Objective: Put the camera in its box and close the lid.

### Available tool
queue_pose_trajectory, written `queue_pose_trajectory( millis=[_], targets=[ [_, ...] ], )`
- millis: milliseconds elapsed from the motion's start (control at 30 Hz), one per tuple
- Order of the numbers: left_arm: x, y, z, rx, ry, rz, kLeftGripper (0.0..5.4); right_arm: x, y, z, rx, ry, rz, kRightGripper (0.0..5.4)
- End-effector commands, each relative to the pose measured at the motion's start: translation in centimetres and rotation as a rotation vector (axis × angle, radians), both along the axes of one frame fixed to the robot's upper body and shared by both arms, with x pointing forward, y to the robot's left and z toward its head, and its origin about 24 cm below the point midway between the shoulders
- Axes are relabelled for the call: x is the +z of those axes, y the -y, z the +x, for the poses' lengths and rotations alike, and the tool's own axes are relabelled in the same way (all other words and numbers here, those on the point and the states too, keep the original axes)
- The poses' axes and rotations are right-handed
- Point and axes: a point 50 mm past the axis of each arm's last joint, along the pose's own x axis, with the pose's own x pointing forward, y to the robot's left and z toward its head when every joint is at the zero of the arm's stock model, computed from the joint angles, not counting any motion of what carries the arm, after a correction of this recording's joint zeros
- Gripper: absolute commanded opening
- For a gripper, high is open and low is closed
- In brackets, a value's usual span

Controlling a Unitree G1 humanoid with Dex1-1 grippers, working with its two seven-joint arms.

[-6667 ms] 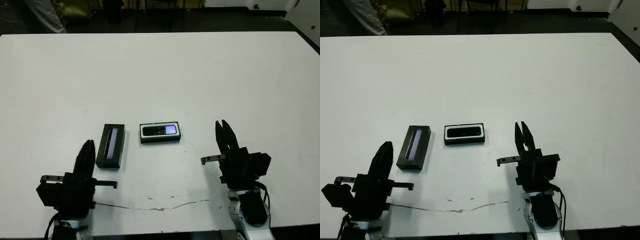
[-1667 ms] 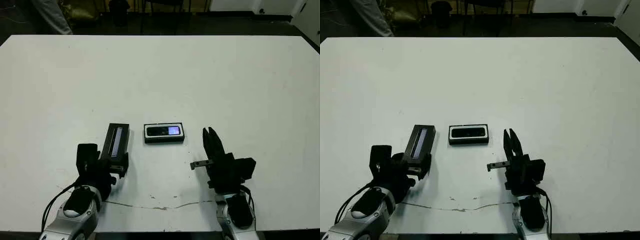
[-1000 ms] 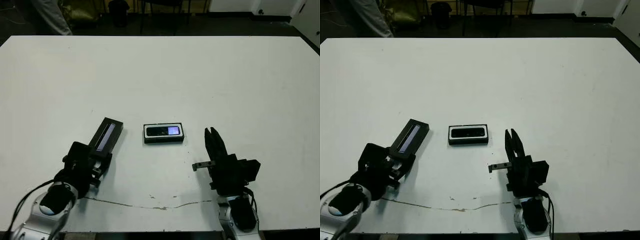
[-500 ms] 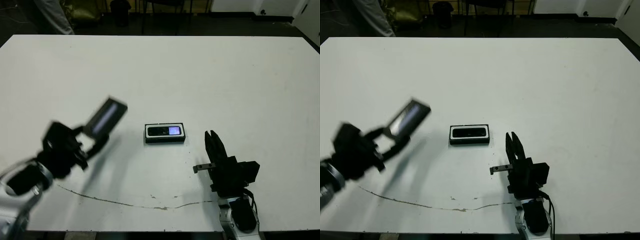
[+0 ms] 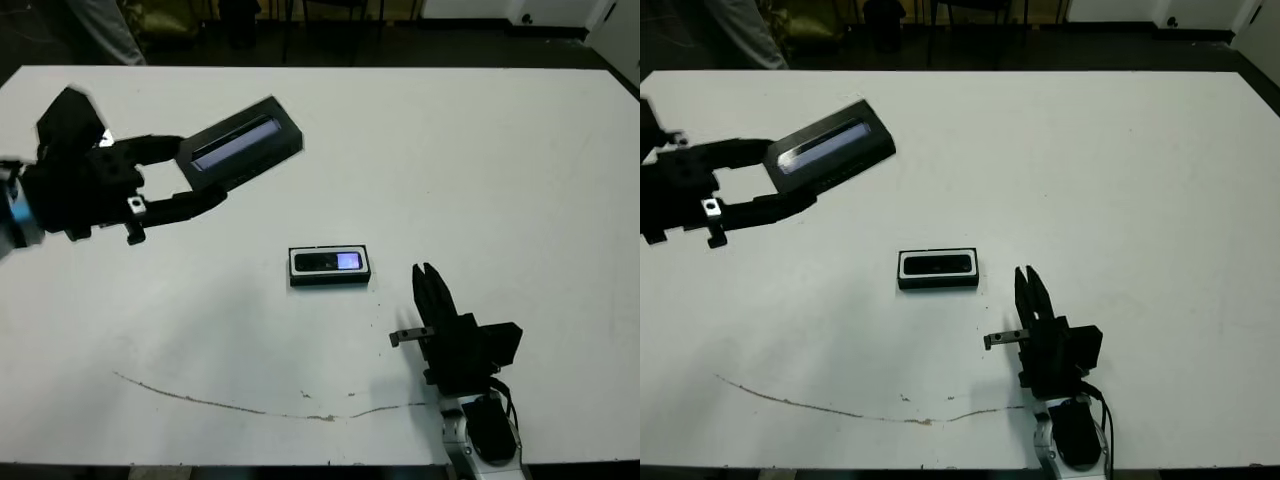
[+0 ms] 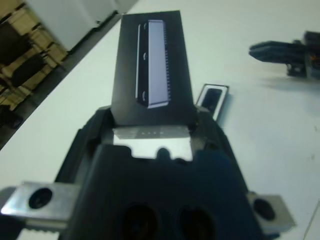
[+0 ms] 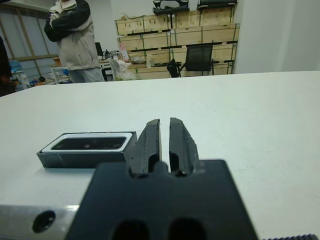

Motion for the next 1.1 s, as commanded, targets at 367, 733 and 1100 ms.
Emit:
queue_pose_trajectory(
  millis=[367,733,1100],
  targets=[
    [-2.0,3.1,2.2,-0.166,-0.081,0.142,2.42,1.1,2.3,0.8,-0.083,0.002,-0.035,0.0],
    [-5.5,4.4,3.0,-0.209,-0.153,0.163,2.42,2.6,3.9,1.6,-0.144,0.04,-0.028,0.0],
    [-6.7,5.0,3.8,-0.243,-0.217,0.271,2.42,2.4,4.1,1.6,-0.154,0.034,-0.034,0.0]
  ],
)
